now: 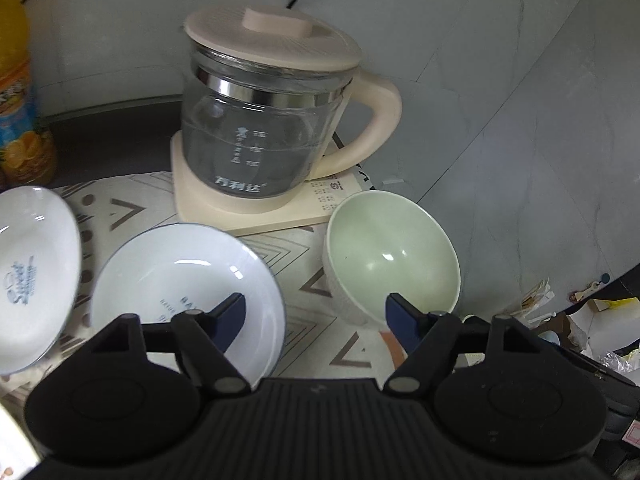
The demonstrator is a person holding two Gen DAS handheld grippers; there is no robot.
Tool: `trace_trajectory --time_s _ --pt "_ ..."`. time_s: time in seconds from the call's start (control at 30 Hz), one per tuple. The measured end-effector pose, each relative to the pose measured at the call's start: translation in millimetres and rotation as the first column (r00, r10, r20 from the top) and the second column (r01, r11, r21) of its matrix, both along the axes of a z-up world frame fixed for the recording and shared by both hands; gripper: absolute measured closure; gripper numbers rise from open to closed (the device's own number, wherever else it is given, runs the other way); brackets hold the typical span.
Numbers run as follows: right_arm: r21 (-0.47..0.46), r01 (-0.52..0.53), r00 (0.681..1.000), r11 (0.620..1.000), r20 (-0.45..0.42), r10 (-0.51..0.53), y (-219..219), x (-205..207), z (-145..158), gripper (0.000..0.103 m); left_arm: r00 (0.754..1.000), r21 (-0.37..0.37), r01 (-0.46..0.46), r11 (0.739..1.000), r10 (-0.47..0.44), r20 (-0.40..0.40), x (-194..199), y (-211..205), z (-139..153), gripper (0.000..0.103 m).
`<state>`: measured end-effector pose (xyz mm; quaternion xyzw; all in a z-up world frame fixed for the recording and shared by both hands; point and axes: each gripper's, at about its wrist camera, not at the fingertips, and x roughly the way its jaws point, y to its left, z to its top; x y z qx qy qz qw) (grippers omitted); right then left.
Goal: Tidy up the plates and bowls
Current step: 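Move both grippers to the rim of the small pale green bowl, then close both grippers on the rim of the small green bowl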
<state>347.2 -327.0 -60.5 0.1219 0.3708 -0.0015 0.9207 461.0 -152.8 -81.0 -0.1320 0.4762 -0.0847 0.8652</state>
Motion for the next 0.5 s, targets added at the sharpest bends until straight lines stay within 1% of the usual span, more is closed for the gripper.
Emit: trace_trajectory --time_s 0.1,0.27,0.33,0.37,0.43,0.47,0.5 --pt "0.004 0.01 1.0 1.0 -0.019 -0.01 -8.2 12.6 -7.4 0.035 1.0 0.002 -0.002 1.0 0.002 -0.01 14.2 -6.2 -8.4 0.031" --pt "0.027 0.017 0.998 1.0 -0.055 -0.015 -20.2 28.8 -21.4 0.044 0.999 -0.009 -0.002 1.0 0.002 -0.04 34.8 -16.2 -23.7 0.039" --pt "0.037 0.017 0.997 0.999 -0.07 -0.015 -23.8 35.3 -27.5 0.047 0.998 -0.01 -0.003 1.0 0.002 -0.058 41.1 -20.7 -30.8 0.045" --pt "0.044 0.017 0.997 0.999 -0.075 -0.013 -25.4 38.5 -30.6 0.048 0.998 -0.013 -0.002 1.0 0.001 -0.066 43.8 -22.4 -33.9 0.047" --pt "0.054 0.016 0.996 0.998 -0.087 -0.011 -27.9 45.2 -37.0 0.055 0.997 -0.018 -0.001 1.0 0.0 -0.08 50.5 -25.8 -40.6 0.054" --pt "0.06 0.016 0.995 0.998 -0.095 -0.01 -29.5 48.5 -40.2 0.057 0.996 -0.017 0.0 1.0 -0.002 -0.09 53.5 -27.3 -44.4 0.056" --pt "0.067 0.016 0.995 0.998 -0.103 -0.009 -30.2 52.1 -43.5 0.059 0.995 -0.019 -0.001 1.0 -0.001 -0.102 56.2 -28.1 -47.8 0.061"
